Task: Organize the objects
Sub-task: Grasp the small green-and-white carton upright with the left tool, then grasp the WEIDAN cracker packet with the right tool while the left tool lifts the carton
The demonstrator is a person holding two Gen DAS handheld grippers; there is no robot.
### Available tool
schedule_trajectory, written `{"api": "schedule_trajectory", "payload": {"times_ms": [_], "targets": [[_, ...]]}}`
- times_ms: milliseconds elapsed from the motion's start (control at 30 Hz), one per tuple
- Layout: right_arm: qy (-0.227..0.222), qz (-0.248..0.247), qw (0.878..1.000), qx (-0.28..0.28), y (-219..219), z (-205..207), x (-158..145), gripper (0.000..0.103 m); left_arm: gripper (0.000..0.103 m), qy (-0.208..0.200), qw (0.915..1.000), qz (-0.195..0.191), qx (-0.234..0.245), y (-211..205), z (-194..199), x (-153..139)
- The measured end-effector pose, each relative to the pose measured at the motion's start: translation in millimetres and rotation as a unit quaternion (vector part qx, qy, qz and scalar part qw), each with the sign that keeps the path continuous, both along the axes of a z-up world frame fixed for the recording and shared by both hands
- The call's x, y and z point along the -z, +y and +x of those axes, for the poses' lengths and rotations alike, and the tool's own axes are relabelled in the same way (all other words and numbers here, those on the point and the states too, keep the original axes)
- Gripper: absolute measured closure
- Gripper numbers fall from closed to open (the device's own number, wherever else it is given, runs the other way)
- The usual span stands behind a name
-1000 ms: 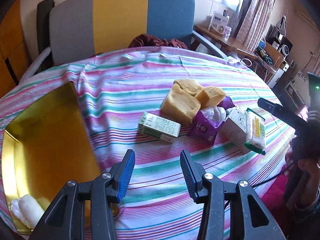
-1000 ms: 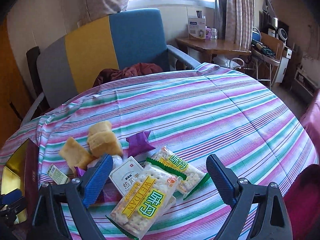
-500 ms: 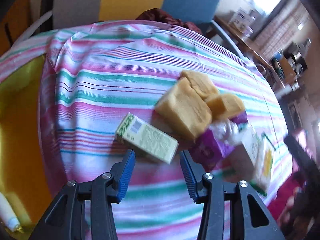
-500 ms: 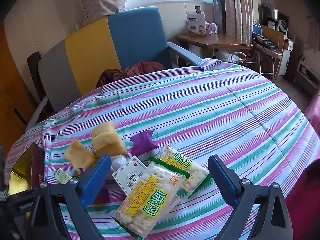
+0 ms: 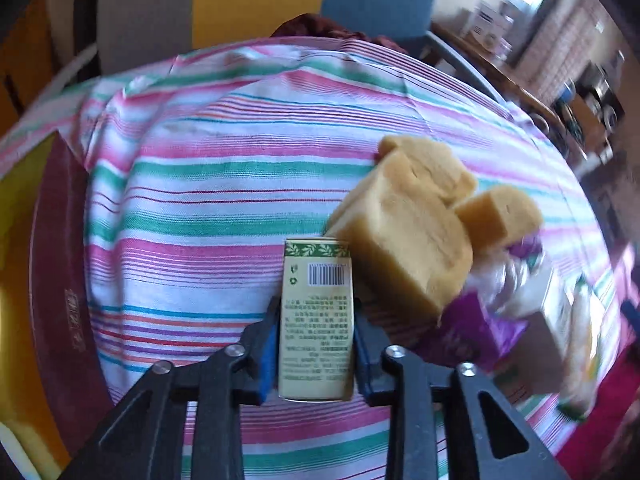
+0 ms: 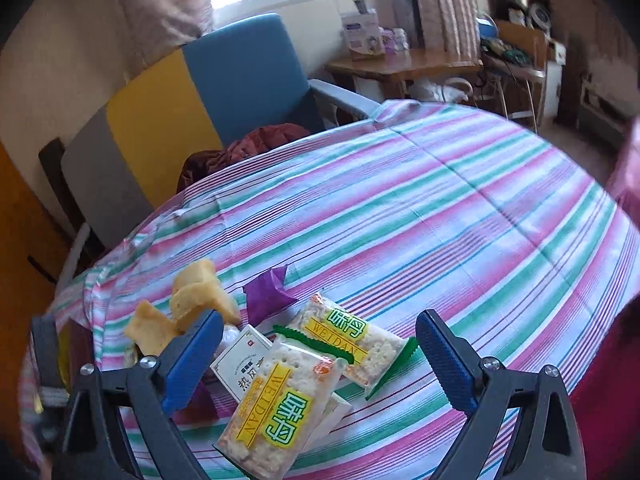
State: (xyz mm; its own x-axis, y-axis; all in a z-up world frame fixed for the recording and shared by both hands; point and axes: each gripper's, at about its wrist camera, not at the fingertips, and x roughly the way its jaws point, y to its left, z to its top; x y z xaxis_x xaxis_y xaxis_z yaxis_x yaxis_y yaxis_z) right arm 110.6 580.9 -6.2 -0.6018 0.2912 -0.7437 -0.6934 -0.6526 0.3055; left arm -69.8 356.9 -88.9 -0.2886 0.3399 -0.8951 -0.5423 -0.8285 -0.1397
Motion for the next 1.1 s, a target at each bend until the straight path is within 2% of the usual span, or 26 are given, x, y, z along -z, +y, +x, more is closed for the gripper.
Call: {"api": "schedule_trajectory", "payload": {"times_ms": [167, 400, 567, 600, 700, 733, 1100], "targets": [[-0.016, -0.038, 0.999, 0.005, 7.7, -1.6, 12.2, 0.012, 0.074, 0.018, 0.9995, -0.011, 0.025, -6.9, 16.8, 0.3], [-0.052, -0.032, 0.997, -0.038, -5.7, -15.4, 18.0, 0.013, 0.073, 0.05, 0.9972, -0.026, 0.048, -15.2, 46.1, 1.6], [-0.084, -0.01, 0.993, -0.078, -23.0, -24.4, 20.8, 0.013, 0.073, 0.078, 0.9948, -0.026, 0.06, -25.4, 66.2, 2.6], [-0.093, -0.001, 0.992, -0.087, -27.4, -26.9, 21.6, 0.015, 0.073, 0.08, 0.9947, -0.024, 0.06, -27.0, 67.8, 2.6], [-0.141, 0.036, 0.984, -0.105, -38.2, -34.4, 28.7, 0.047, 0.073, 0.078, 0.9952, -0.017, 0.057, -29.9, 66.6, 3.2], [-0.14, 0.041, 0.983, -0.111, -39.9, -34.4, 28.1, 0.056, 0.073, 0.077, 0.9952, -0.016, 0.057, -30.1, 66.2, 3.6], [-0.135, 0.046, 0.981, -0.129, -39.6, -36.1, 27.5, 0.057, 0.073, 0.109, 0.9918, -0.005, 0.068, -28.2, 71.6, 10.0]]}}
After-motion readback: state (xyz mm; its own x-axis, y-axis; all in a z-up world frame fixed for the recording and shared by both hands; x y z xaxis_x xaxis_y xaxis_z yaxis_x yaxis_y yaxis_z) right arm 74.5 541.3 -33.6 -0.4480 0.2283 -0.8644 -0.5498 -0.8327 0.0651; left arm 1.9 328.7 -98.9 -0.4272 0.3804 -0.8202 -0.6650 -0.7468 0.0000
